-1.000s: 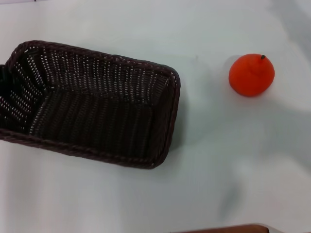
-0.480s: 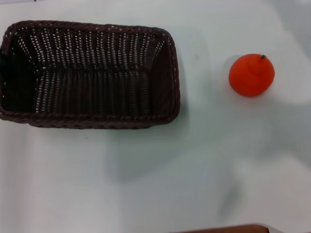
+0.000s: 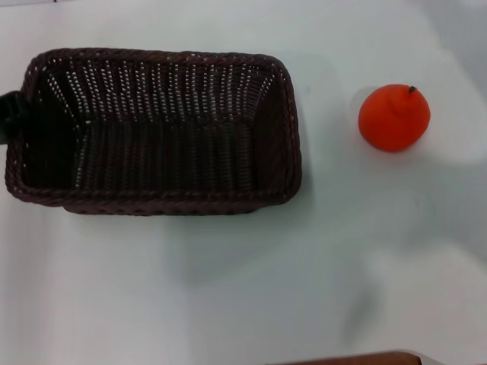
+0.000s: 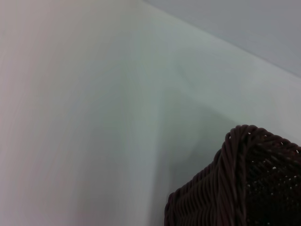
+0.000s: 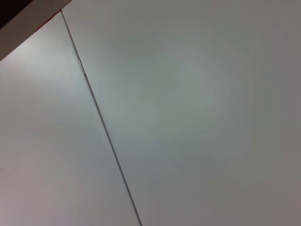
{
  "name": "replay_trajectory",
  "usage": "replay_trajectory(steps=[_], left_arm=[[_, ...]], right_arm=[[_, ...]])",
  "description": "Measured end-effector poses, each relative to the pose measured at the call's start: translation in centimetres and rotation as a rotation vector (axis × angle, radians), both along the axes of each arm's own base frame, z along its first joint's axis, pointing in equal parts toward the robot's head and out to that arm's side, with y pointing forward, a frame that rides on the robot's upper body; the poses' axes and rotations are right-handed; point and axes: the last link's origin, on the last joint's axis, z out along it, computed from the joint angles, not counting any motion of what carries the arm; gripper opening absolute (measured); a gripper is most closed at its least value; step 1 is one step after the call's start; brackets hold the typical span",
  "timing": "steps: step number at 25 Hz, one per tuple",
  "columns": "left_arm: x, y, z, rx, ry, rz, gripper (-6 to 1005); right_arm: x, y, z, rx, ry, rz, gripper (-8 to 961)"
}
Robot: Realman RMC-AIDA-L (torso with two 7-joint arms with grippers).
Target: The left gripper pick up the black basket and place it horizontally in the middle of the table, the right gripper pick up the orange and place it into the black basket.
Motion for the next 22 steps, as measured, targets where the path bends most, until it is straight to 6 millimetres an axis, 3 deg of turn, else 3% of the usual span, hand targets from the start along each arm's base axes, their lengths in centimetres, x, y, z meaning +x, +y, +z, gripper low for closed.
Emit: replay_trajectory(steps=[6,11,17,22], left_arm=[[-0.5,-0.2,-0.2,-0.017,-0.023,0.027,179],[-0.5,-0.5,0.0,-0.032,-0.031,0.034,271],[0.0,-0.9,1.6,-0.061,-0.064,0.028,381],[0.6,-1.7,5.0,0.001,-0.101,-0.019,689]], right_arm=[[-0.1,-0.2,-0.4,-0.016,-0.002,0.01,945],[-0.2,-0.5,-0.6,-0.019,-0.001,0.027,945],[0.0,-1.4,-0.8,-0.025,-0.008,0.046,945],[0.6,-2.6,-1.9,-0.079,-0.043,0.052,945]])
